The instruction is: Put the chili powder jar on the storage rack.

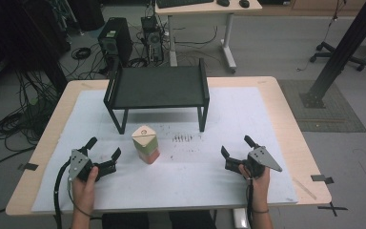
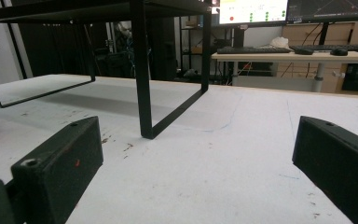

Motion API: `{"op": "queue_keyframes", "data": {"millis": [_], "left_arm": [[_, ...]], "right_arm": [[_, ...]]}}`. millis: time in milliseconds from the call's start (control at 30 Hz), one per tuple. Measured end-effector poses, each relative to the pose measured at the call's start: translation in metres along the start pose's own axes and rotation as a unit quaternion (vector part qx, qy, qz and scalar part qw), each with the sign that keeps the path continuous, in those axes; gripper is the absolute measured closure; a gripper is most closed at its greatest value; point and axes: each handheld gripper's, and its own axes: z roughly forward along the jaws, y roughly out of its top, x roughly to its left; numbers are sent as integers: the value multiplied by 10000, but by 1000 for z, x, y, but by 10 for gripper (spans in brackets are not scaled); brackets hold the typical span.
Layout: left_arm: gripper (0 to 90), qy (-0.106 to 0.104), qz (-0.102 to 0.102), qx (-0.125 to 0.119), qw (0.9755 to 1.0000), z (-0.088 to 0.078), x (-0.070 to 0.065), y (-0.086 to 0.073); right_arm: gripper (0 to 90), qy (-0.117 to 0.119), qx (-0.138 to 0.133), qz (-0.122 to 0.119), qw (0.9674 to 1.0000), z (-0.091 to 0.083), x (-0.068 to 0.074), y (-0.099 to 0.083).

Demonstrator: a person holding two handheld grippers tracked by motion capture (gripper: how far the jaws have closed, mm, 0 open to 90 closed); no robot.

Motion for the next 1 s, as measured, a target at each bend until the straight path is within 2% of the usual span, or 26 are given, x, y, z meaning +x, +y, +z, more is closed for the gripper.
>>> {"op": "queue_keyframes", "data": {"millis": [467,700,1000], "left_arm": [[2,-84,-50,4,10000,-2,-1,0],[2,-161,-113,4,9998,-7,-7,0],[2,-245,-98,25,9996,-11,-15,1]], "right_arm": [[14,13,-6,30,10000,0,-1,0],[14,26,-14,41,10000,0,-1,0],[14,33,-40,21,10000,-1,-1,0]]}}
